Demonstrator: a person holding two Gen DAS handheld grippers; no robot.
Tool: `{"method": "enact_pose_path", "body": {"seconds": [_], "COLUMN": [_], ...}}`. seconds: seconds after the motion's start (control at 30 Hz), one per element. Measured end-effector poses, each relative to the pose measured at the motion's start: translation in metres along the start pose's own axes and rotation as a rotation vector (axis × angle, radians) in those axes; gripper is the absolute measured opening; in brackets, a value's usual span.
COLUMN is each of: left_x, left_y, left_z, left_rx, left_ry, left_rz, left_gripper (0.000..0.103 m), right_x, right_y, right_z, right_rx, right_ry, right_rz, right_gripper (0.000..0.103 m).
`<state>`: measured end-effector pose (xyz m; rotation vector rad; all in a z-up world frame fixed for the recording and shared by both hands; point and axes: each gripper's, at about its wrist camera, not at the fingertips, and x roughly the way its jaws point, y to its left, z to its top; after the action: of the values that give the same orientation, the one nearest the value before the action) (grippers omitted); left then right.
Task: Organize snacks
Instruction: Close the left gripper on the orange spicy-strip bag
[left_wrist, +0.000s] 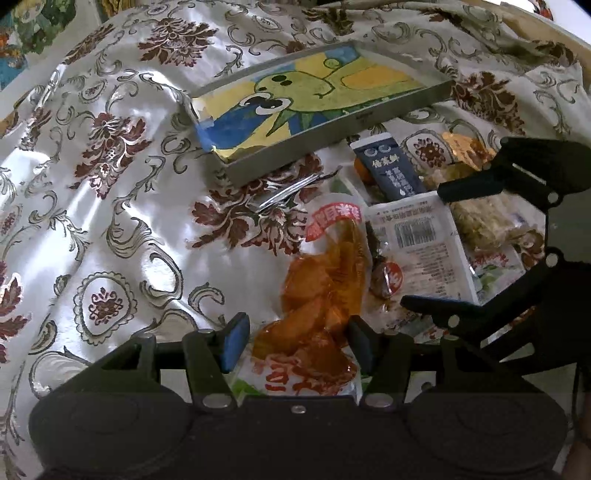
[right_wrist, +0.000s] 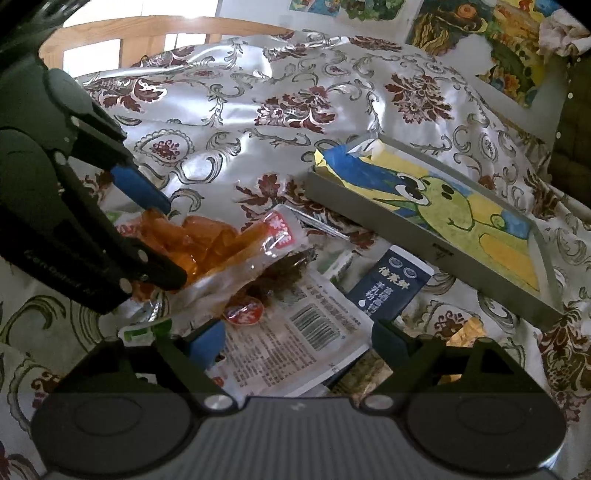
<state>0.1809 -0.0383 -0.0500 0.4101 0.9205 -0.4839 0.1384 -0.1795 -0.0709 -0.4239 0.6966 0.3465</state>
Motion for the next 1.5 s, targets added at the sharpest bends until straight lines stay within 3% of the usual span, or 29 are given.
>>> {"method": "enact_pose_path", "body": {"seconds": [0.27,0.5,0.67,0.8,1.13,1.27,1.4,1.5], "left_x": [-0.006,-0.010,-0.009,-0.005,-0.005,-0.010,-0.009,-0.006], "left_y": [-0.001,-0.005,0.007,0.016,0.024,0.026,0.028,0.029], "left_z": [0.000,-0.002,0.000,0.001,0.001,0.001,0.001,0.001], "left_rx": [-0.007,0.007,-0.091,-0.153,-0.183,-0.197,-0.214,-0.220], "left_ry": [-0.011,-0.018,-0.007,0.004,0.015,0.004,0.012,0.021], "left_rz": [-0.001,0.013,-0.043,-0.075,-0.085,-0.093,-0.102,-0.097], "left_gripper": [0.060,0.060,0.060,0.060,0.060,0.060,0.060,0.060], "right_x": [0.001,0.002,0.007,0.016,0.033,0.035,0.042,0.050], "right_y": [-0.008,-0.005,-0.007,-0.005,-0.008,-0.008,0.006,0.013], "right_z": [0.001,0.003,0.007,0.011,0.018,0.018,0.017,0.016], "right_rx": [0.054,0.052,0.092,0.103,0.096,0.090,0.014,-0.027], "right_ry": [0.006,0.006,0.002,-0.006,-0.049,-0.048,-0.054,-0.066], "right_rz": [0.010,0.035,0.053,0.068,0.122,0.135,0.108,0.078], "right_gripper": [0.083,0.068,0.065,0.065,0.065,0.071,0.081,0.082]}}
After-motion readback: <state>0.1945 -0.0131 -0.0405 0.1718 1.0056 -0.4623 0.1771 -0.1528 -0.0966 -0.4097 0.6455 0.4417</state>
